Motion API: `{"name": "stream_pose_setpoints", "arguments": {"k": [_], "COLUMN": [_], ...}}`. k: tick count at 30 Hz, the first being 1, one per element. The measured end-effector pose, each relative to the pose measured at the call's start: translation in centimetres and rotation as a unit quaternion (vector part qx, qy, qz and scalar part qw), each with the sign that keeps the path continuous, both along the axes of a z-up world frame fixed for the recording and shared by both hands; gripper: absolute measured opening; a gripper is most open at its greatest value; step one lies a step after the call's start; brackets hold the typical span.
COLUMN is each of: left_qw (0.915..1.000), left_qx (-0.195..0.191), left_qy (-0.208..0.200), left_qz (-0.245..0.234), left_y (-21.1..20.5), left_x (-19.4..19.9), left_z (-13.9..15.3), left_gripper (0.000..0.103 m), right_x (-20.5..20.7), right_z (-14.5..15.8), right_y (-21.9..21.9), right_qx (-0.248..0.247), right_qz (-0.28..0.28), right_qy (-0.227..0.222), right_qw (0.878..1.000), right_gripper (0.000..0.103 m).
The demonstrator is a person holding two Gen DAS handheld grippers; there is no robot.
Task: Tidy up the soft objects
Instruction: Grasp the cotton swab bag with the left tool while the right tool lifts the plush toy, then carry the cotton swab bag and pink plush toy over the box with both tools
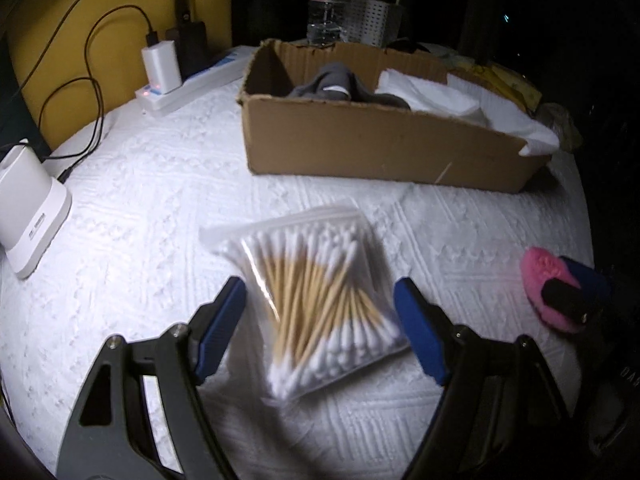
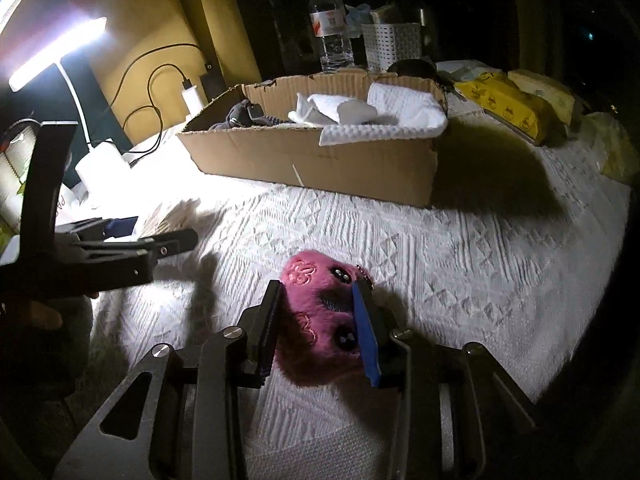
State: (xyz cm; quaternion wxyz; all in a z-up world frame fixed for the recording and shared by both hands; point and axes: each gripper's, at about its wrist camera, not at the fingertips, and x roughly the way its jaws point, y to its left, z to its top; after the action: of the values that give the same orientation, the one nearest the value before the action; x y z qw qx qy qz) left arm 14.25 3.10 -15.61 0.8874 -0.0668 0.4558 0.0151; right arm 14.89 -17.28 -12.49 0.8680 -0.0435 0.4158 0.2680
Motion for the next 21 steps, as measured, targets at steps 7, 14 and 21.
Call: {"name": "stream_pose_setpoints", "arguments": {"k": [7, 14, 21], "left_qw": [0.9997, 0.9995, 0.9984], "left_qx": [0.007, 0.001, -0.003], "left_qy": [-0.004, -0.010, -0.025], "left_qz": [-0.022, -0.031, -0.051], "left_y": [-1.1, -2.5, -4.3], "left_x": [-0.1, -0.8, -1.4], "left_z": [0.4, 1.2, 2.7], "left_gripper": [0.048, 0.048, 0.048], "right_x": [0.4, 0.3, 0.3], "right_z": [0.7, 1.5, 2.4], "right_y": [-0.1, -0.5, -1.1], "right_qx": [0.006, 0.009, 0.015], "right_qz": [0.003, 0.002, -0.003], "right_qy": [-0.007, -0.015, -0.026], "right_qw": [1.000, 1.000, 1.000], "right_gripper": [0.036, 0.036, 0.036]}}
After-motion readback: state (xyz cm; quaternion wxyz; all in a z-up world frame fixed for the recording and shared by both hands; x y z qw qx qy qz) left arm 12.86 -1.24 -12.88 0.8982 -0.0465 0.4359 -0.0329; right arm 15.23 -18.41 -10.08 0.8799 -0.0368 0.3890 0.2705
